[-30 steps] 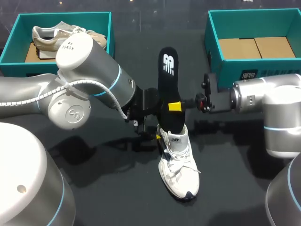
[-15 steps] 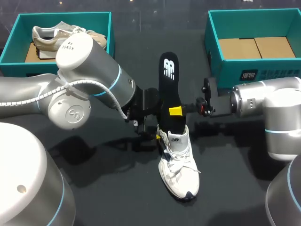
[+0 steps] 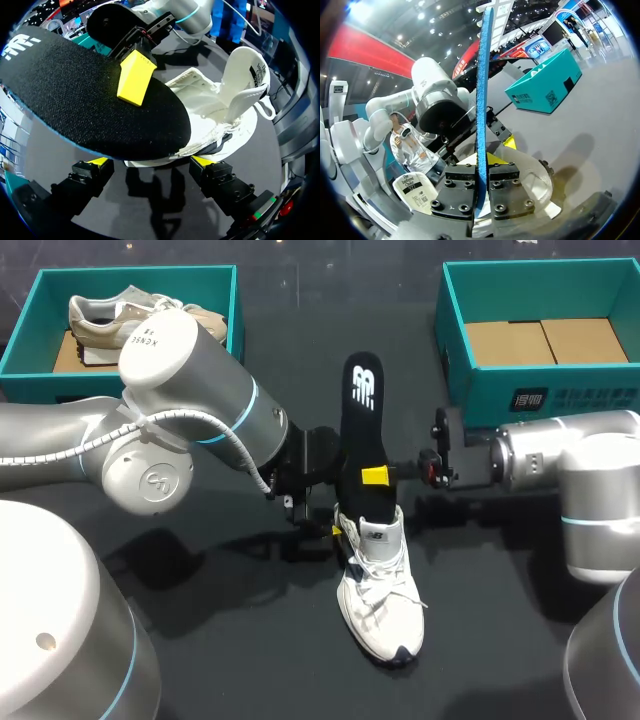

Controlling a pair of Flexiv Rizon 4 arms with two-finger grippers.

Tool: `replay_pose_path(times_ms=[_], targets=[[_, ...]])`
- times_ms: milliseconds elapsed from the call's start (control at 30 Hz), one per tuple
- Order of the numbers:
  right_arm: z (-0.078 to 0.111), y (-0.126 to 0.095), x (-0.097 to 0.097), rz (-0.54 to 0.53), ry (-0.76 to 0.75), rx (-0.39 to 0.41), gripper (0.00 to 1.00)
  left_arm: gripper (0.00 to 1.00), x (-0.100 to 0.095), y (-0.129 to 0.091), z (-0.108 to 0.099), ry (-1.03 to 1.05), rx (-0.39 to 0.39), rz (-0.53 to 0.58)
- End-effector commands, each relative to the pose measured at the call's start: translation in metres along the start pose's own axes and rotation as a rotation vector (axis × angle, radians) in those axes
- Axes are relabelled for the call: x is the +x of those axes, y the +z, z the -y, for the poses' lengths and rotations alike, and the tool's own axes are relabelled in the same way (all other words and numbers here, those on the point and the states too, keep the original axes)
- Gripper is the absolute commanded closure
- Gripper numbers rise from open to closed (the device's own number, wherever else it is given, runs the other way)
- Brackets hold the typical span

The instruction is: Take the shoe out of the shoebox, open the shoe tongue, remove and reinsert the insole, then place the shoe into the shoebox

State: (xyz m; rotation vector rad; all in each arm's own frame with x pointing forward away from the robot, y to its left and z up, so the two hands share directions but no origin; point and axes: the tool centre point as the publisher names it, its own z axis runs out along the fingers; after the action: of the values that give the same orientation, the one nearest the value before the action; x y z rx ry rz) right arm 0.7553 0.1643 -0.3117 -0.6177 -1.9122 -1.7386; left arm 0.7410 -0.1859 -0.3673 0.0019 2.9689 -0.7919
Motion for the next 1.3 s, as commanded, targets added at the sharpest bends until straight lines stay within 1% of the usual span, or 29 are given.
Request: replay_pose_path(times_ms=[33,633,1100,1300], targets=[[0.005,0.003,-0.004,-0.010,0.010,0.008,1.00,0.00,0.000,0.000,-0.001,0.001,0.002,-0.001],[0.027,0.003,0.007,-0.011,0.041,-0.007,1.00,0.00,0.000,0.000,-0.001,0.001,0.002,-0.001],[0.045,0.004,0.012,-0.017,0.117,0.024,1.00,0.00,0.000,0.000,-0.001,0.001,0.002,-0.001],[0.051,0.002,0.013,0.004,0.133,0.030,1.00,0.00,0.000,0.000,-0.001,0.001,0.002,-0.001]])
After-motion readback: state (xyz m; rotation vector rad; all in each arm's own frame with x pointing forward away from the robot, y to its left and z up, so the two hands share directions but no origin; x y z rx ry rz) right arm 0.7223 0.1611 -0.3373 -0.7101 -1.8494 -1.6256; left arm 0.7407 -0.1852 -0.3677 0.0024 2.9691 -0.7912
